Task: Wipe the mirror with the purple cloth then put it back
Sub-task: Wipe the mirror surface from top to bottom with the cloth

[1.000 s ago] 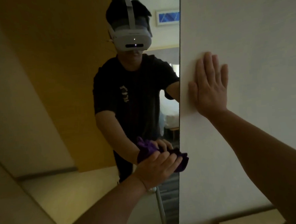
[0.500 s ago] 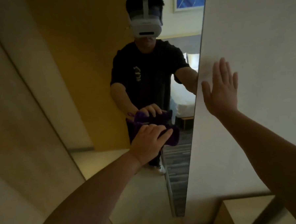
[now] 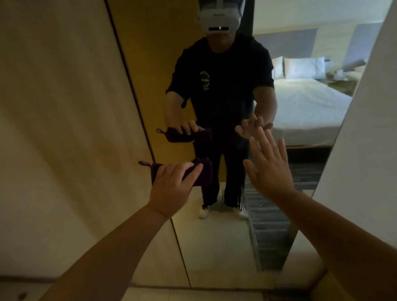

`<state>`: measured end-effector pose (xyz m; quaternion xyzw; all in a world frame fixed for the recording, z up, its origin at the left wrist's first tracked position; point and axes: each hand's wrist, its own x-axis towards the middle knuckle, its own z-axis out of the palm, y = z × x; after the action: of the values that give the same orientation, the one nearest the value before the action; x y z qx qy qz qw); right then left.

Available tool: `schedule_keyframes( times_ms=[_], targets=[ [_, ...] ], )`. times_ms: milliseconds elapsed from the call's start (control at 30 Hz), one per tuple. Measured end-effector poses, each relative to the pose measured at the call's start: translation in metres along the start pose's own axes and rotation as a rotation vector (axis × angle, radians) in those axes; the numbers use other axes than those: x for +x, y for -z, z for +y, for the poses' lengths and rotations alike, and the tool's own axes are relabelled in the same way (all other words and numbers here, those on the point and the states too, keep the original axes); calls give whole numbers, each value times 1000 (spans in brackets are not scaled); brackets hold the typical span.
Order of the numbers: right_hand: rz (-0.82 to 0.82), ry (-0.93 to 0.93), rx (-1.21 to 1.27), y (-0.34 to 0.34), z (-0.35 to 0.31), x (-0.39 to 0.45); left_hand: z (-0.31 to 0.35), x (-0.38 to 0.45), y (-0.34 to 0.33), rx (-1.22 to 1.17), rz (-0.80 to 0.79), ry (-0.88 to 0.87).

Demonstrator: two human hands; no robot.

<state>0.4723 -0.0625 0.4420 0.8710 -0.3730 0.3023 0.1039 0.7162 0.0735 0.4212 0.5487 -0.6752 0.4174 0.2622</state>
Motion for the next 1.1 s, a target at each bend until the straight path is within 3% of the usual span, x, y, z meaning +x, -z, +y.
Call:
schedule_keyframes(
  times_ms=[367, 800, 967, 1100],
  targets=[
    [96, 88, -54, -66, -41, -9, -56, -33, -36, 72, 209, -24],
    [449, 136, -206, -166, -29, -43, -8, -124, -134, 132, 458, -45],
    [477, 51, -243, -179, -21, -38, -11, -145, -147, 194, 489, -39],
    [456, -13, -200, -188, -13, -27, -28, -114, -138, 238, 510, -28]
  ],
)
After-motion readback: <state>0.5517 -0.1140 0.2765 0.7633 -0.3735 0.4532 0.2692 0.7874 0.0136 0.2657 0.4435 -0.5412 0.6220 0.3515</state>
